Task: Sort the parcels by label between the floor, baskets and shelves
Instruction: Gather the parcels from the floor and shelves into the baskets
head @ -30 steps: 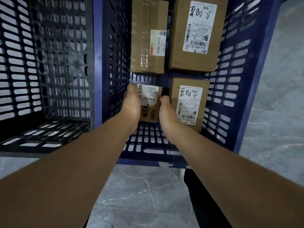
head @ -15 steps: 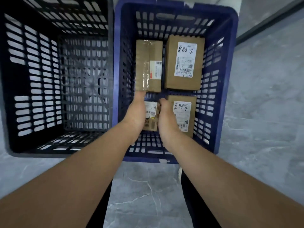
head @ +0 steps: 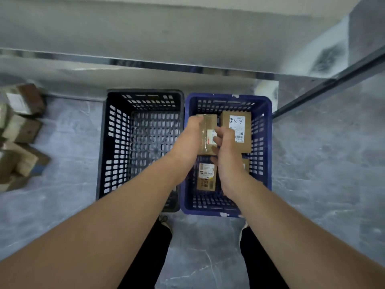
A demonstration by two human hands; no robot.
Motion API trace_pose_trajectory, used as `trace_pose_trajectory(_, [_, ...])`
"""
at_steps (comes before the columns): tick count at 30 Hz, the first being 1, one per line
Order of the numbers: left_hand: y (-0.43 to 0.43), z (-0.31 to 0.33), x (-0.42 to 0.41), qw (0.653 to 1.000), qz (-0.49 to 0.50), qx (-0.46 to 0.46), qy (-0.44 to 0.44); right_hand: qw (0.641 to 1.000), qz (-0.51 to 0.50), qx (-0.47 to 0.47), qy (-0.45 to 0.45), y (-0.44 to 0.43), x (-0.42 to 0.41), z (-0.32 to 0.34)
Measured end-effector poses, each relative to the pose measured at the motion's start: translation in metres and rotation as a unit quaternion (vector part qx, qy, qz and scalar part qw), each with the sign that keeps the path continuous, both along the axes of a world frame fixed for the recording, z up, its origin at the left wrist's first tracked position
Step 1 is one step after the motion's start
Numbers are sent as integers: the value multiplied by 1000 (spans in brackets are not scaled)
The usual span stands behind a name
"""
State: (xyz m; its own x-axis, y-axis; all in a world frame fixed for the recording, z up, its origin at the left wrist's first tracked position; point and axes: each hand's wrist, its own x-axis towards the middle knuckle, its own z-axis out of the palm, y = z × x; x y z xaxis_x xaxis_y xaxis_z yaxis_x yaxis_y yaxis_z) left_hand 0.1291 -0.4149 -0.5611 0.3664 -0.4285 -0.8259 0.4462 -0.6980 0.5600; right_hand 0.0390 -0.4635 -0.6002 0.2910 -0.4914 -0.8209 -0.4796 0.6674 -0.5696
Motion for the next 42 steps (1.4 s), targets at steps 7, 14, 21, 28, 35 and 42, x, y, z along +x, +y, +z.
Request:
trace_pose_trajectory(7, [13, 136, 36, 996, 1, -73, -43, 997, -19, -75, -30, -4, 29, 154])
trace_pose_trajectory(14, [23, 296, 50, 988, -32, -112, -100, 981, -29, -178, -67, 7, 41, 318])
trace_pose_trajectory(21, [31, 437, 33, 967, 24, -178, -183, 955, 21, -252, -153, 1, 41, 460])
trace_pose_trajectory(28, [32, 550, -9, 935, 103, -233, -248, 918, 97, -297, -247, -12, 13, 578])
trace_pose_trajectory(35, [55, 631, -35, 894, 195, -255, -313, 874, 173, -328, -313, -1, -10, 671])
trace_pose_trajectory(42, [114, 673, -53, 855, 254, -253, -376, 840, 244, -320, -365, 50, -5, 711])
